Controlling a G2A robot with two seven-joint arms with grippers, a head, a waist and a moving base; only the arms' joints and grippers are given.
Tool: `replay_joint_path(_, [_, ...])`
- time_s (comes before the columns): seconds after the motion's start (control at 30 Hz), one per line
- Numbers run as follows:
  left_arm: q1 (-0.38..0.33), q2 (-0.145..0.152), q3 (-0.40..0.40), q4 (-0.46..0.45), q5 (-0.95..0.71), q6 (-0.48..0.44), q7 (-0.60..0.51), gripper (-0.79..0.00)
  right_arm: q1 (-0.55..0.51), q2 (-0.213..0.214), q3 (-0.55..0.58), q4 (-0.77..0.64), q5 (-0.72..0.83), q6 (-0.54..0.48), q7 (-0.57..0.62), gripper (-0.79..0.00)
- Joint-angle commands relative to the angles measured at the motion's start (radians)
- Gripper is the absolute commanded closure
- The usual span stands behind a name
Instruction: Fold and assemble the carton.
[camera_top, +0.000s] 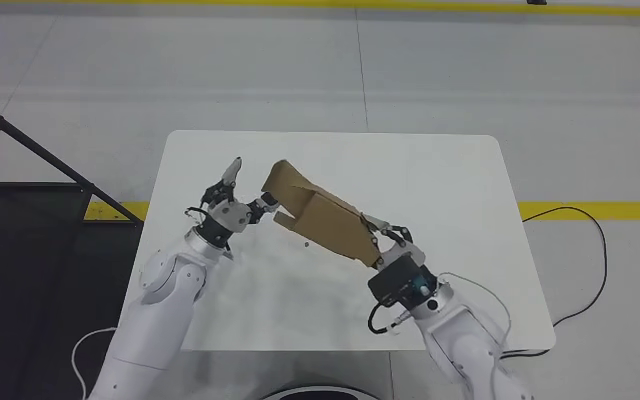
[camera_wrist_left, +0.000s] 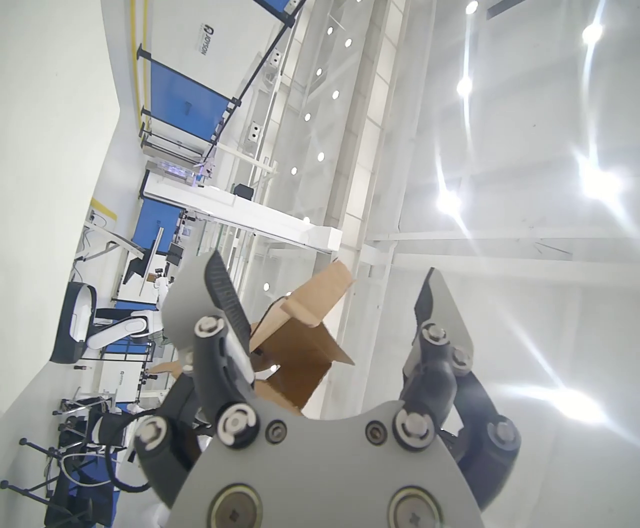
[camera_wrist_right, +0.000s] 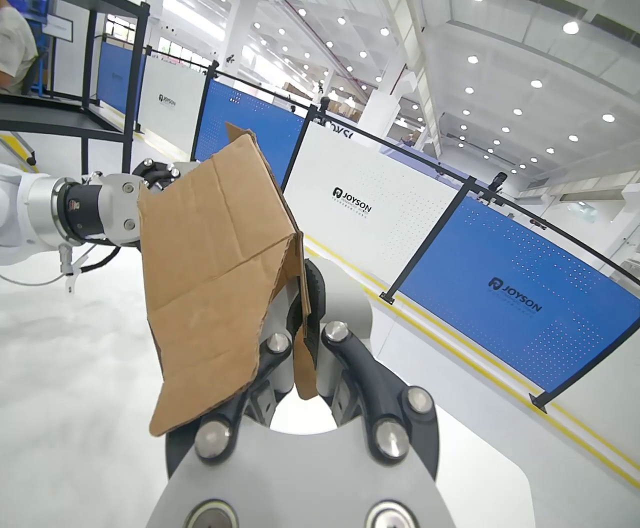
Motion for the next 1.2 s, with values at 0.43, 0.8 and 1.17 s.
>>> replay_joint_path(0.43, [0.000, 0.031, -0.114, 0.015, 0.077, 0.051, -0.284, -0.785, -0.020, 0.028, 0.128, -0.042, 0.054, -0.319, 0.115, 0.000])
replay_joint_path(0.8, [-0.001, 0.049, -0.169, 0.039, 0.138, 0.050, -0.346, -0.785, -0.063, 0.040, 0.198, -0.048, 0.084, -0.357, 0.093, 0.000])
replay_joint_path(1.17, [0.019, 0.066, -0.190, -0.004, 0.113, 0.112, -0.569, -0.785, -0.037, 0.052, 0.211, -0.056, 0.078, -0.473, 0.145, 0.000])
